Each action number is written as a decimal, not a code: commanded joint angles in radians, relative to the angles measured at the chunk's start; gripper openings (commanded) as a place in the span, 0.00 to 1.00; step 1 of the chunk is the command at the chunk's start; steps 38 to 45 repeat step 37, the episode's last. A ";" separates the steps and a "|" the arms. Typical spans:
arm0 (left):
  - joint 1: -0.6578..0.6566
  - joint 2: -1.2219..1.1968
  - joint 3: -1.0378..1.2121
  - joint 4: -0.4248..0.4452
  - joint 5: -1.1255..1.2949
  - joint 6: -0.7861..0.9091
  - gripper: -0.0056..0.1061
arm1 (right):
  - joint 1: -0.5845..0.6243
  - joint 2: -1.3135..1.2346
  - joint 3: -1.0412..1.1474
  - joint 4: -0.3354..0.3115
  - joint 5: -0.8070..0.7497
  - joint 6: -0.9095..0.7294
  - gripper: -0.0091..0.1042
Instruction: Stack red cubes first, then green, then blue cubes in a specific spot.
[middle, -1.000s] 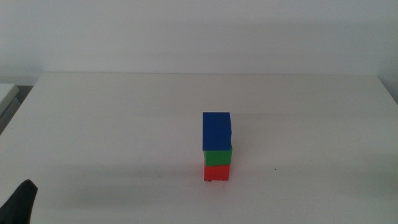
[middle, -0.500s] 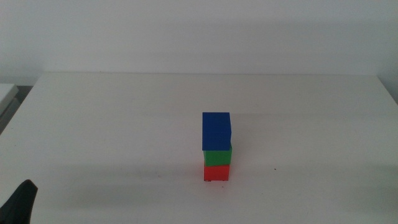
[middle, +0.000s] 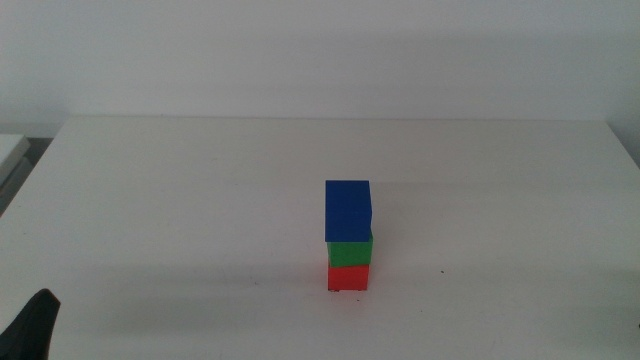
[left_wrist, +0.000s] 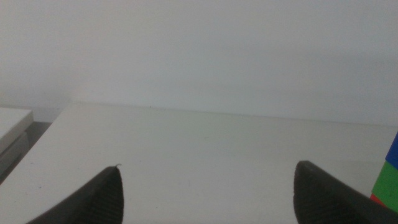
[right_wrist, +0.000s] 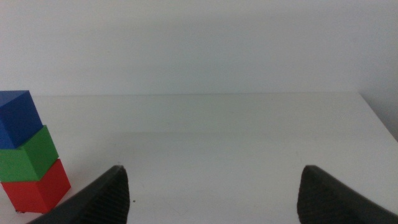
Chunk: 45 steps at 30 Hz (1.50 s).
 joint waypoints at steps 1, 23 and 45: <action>0.002 -0.005 -0.001 0.006 -0.011 0.000 0.89 | -0.008 -0.004 0.003 0.032 -0.004 -0.049 0.81; 0.057 -0.005 -0.001 0.069 -0.017 0.000 0.89 | -0.181 -0.004 0.003 0.232 -0.010 -0.280 0.90; 0.118 -0.005 -0.001 0.069 -0.017 0.000 0.89 | -0.181 -0.004 0.003 0.232 -0.010 -0.280 0.90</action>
